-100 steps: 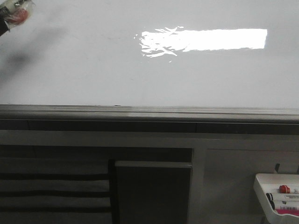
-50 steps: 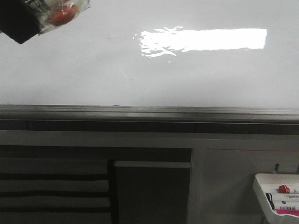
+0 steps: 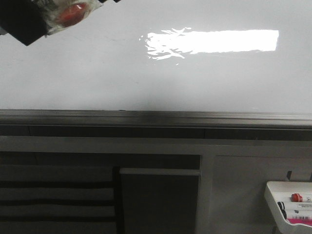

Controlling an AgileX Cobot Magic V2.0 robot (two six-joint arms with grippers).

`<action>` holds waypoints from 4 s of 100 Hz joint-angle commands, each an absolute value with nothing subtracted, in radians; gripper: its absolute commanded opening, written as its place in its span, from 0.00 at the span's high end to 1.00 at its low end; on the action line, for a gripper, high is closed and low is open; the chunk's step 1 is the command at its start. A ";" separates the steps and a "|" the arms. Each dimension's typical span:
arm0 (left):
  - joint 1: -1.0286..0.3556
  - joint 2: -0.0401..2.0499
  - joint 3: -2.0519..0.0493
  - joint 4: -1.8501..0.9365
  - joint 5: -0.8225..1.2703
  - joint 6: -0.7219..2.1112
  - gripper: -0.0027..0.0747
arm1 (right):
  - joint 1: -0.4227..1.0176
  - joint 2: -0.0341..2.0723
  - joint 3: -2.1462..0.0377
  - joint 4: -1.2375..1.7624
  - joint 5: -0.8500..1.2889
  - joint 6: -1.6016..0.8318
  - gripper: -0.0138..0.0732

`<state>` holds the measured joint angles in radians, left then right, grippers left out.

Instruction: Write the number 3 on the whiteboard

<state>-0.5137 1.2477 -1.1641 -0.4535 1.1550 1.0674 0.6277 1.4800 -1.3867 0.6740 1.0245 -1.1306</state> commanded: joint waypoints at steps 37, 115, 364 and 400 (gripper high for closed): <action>-0.521 1.221 -1.196 -0.486 1.123 1.069 0.99 | 0.642 1.453 -1.424 0.705 1.008 -1.152 0.75; -0.521 1.221 -1.196 -0.501 1.089 1.069 0.99 | 0.642 1.453 -1.424 0.705 1.005 -1.152 0.87; -0.147 0.915 -0.851 -0.751 0.676 0.945 0.99 | 0.454 1.456 -1.373 0.279 0.724 -0.427 0.87; -0.147 0.915 -0.851 -0.737 0.676 0.945 0.99 | 0.425 1.438 -1.301 0.215 0.793 -0.341 0.87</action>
